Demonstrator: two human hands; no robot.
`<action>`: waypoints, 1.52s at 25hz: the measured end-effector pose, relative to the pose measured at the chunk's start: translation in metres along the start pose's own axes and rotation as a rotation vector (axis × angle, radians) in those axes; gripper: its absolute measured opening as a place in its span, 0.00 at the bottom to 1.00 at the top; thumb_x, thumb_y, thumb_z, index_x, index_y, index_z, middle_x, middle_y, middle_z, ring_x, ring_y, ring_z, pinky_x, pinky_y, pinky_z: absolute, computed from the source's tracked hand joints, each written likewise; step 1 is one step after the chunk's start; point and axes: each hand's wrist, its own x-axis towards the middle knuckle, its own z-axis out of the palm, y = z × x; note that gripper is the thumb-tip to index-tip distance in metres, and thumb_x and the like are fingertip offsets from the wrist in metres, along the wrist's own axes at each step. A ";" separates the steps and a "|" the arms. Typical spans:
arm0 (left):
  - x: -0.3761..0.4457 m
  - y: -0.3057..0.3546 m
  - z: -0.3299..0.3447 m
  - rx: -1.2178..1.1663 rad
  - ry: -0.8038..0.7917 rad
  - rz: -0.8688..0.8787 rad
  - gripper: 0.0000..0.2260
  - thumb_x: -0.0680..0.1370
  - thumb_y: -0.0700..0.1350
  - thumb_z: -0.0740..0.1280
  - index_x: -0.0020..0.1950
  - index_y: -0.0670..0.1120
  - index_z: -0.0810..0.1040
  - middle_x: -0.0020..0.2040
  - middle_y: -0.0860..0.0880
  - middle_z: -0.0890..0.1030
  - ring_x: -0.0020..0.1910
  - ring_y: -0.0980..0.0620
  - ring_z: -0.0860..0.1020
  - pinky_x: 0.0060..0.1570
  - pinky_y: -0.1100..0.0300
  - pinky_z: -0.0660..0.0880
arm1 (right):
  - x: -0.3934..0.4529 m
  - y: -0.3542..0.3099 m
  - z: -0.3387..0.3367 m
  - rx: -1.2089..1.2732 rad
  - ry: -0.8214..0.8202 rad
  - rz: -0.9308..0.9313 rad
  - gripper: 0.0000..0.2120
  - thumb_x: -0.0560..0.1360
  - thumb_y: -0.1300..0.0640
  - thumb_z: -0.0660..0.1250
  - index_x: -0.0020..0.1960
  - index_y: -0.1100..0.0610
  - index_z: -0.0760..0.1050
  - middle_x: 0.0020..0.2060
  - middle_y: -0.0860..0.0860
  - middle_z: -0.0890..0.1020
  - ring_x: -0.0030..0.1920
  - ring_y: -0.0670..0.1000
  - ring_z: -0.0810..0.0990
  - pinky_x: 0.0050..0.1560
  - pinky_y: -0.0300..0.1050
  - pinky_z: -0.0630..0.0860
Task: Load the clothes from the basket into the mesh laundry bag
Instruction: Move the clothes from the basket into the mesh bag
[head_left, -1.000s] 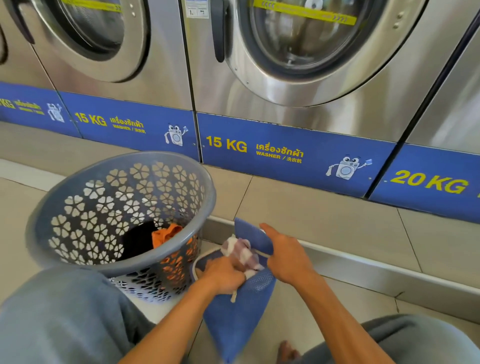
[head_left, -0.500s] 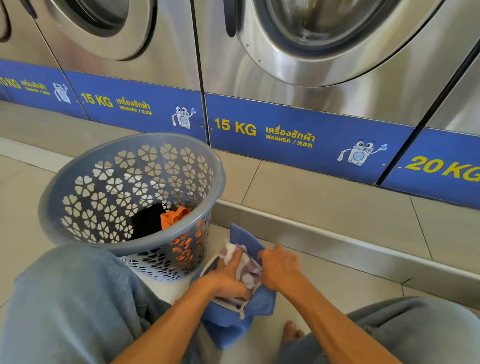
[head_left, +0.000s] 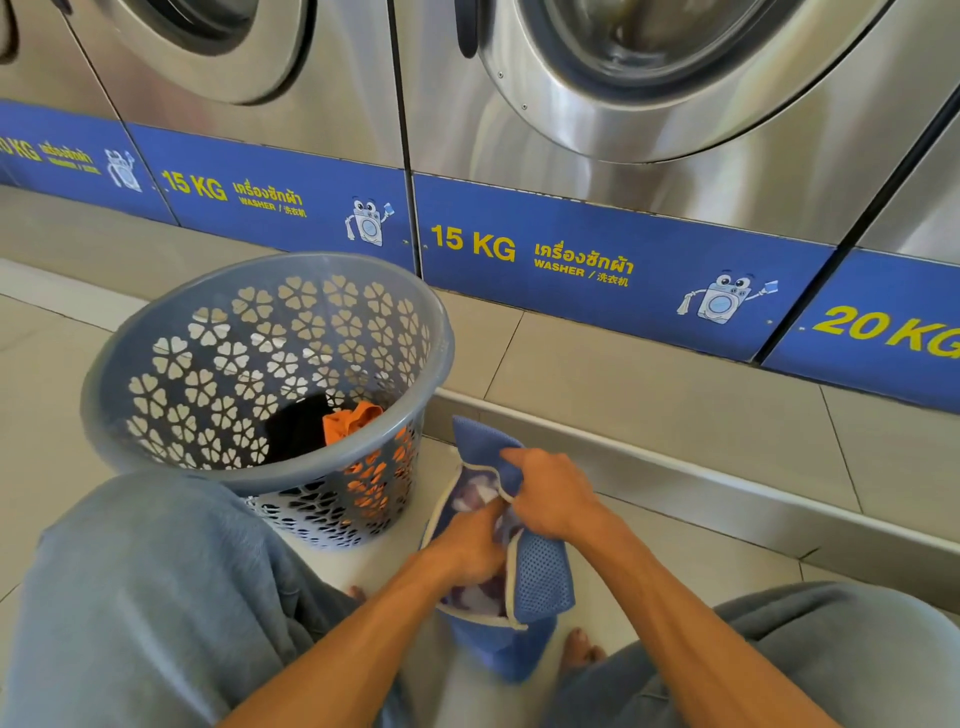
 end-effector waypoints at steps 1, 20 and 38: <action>0.002 -0.001 0.001 -0.008 -0.005 -0.027 0.21 0.80 0.48 0.62 0.72 0.51 0.66 0.67 0.43 0.77 0.62 0.44 0.76 0.59 0.55 0.72 | -0.003 -0.005 -0.007 0.053 0.015 -0.033 0.27 0.73 0.62 0.63 0.72 0.53 0.69 0.67 0.57 0.77 0.65 0.61 0.75 0.63 0.52 0.74; 0.007 -0.011 -0.044 0.177 -0.022 -0.213 0.49 0.75 0.49 0.68 0.76 0.57 0.27 0.81 0.40 0.45 0.78 0.34 0.55 0.73 0.41 0.63 | 0.001 0.002 -0.007 -0.182 0.105 0.080 0.21 0.73 0.59 0.63 0.66 0.54 0.65 0.54 0.59 0.81 0.55 0.63 0.80 0.47 0.53 0.76; -0.001 0.033 -0.203 -0.326 0.311 0.129 0.22 0.77 0.41 0.65 0.71 0.48 0.73 0.66 0.51 0.75 0.63 0.51 0.76 0.57 0.54 0.78 | 0.035 -0.019 -0.004 0.064 0.201 -0.014 0.27 0.72 0.63 0.64 0.70 0.57 0.63 0.46 0.62 0.82 0.47 0.66 0.80 0.38 0.53 0.73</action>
